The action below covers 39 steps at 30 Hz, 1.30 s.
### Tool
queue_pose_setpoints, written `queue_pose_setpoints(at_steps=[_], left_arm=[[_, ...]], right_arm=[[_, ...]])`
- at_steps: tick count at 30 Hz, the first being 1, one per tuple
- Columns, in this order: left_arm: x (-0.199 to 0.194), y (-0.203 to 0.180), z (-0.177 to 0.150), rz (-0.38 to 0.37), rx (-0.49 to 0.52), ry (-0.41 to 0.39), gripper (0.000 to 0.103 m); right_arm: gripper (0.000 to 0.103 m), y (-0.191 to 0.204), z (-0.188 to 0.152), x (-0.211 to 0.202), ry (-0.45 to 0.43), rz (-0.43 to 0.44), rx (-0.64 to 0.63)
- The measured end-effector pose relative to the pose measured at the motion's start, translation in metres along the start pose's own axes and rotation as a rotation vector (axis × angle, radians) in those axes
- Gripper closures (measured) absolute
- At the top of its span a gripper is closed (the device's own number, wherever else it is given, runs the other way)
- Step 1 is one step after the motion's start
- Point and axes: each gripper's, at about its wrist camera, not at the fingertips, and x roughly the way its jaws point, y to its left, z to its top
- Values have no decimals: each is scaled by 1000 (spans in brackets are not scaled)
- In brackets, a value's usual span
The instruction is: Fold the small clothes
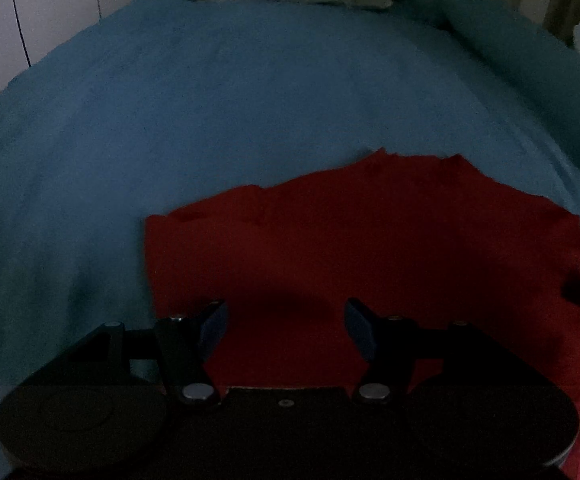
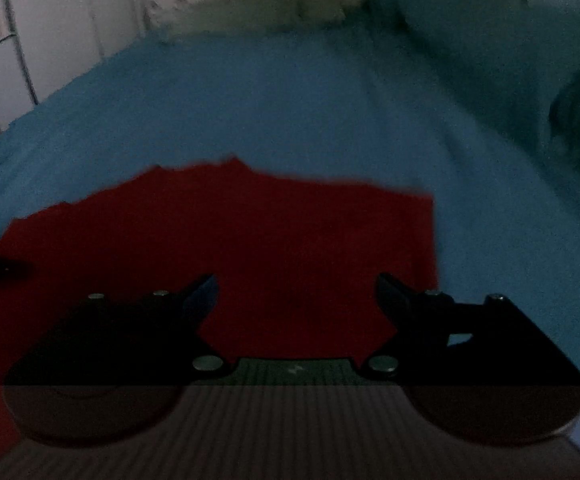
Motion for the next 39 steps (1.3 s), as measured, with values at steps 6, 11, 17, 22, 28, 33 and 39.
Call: queue_pose_setpoints(at_steps=[6,11,17,22,28,33,39], left_arm=[[12,3,2,-1,-6,55,33],[6,6,5,14,-8,70,32],[-45,5,17,43,45,15,25],[-125,6,14,37,75,-51,4],[-216,17,-14,44,63,-43,4],[-258,18,-84,49,56,3,4],[-249,22,-184,35,-28,140,17]], right_arm=[[5,-28,-13,15,35,-10,95],[5,-33,-13,2,57,-90,104],[3,-50,3,-82,-75,-62,136],[0,-51,8,-172,-154,-7,148],[0,-53,12,-270,-168,50,160],[0,-67,-21,-317,-85,95,166],[0,-77,-98,-304,55,62,181]])
